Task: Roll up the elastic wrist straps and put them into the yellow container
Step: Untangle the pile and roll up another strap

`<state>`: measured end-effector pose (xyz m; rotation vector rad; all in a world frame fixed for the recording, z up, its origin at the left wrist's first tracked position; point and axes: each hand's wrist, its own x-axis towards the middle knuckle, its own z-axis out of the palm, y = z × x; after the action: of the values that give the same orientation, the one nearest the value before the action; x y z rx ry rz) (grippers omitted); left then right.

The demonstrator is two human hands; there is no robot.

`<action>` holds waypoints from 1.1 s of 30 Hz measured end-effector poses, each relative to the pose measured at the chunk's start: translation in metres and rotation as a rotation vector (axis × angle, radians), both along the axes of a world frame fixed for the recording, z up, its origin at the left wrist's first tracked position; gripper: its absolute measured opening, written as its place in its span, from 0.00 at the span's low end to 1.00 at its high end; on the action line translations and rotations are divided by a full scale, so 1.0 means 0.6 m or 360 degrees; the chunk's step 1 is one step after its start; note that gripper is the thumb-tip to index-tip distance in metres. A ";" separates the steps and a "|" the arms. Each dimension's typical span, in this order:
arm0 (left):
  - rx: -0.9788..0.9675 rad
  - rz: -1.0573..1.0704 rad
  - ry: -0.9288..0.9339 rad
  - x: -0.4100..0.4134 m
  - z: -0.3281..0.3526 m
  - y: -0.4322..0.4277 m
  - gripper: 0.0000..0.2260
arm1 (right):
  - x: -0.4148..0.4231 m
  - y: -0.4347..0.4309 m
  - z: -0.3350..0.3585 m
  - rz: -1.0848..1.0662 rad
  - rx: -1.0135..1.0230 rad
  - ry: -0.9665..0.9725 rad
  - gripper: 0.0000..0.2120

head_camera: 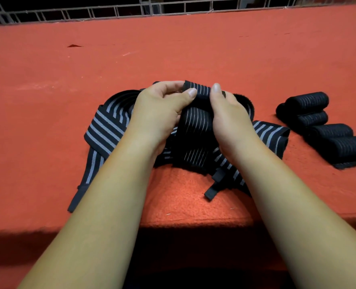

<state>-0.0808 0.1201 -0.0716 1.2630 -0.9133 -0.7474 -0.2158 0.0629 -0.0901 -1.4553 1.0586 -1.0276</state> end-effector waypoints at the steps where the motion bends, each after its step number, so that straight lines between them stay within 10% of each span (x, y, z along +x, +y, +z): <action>1: -0.0029 0.0021 -0.0025 0.000 -0.001 0.000 0.14 | 0.000 0.000 -0.001 -0.0014 0.0009 0.0057 0.33; 14: -0.0168 -0.0168 -0.0257 0.011 -0.007 0.009 0.19 | -0.002 -0.014 -0.009 0.0130 0.0222 -0.0197 0.41; 26: 0.0145 -0.0330 0.0084 -0.002 0.013 0.016 0.12 | -0.001 -0.011 -0.003 -0.0061 0.0036 -0.0379 0.13; 33: 0.0032 -0.0201 0.0147 0.011 0.001 0.006 0.07 | 0.006 -0.013 -0.009 0.0020 0.0110 -0.0358 0.19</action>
<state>-0.0740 0.1236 -0.0708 1.1863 -0.9182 -0.9093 -0.2123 0.0552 -0.0953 -1.2570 0.9125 -1.1066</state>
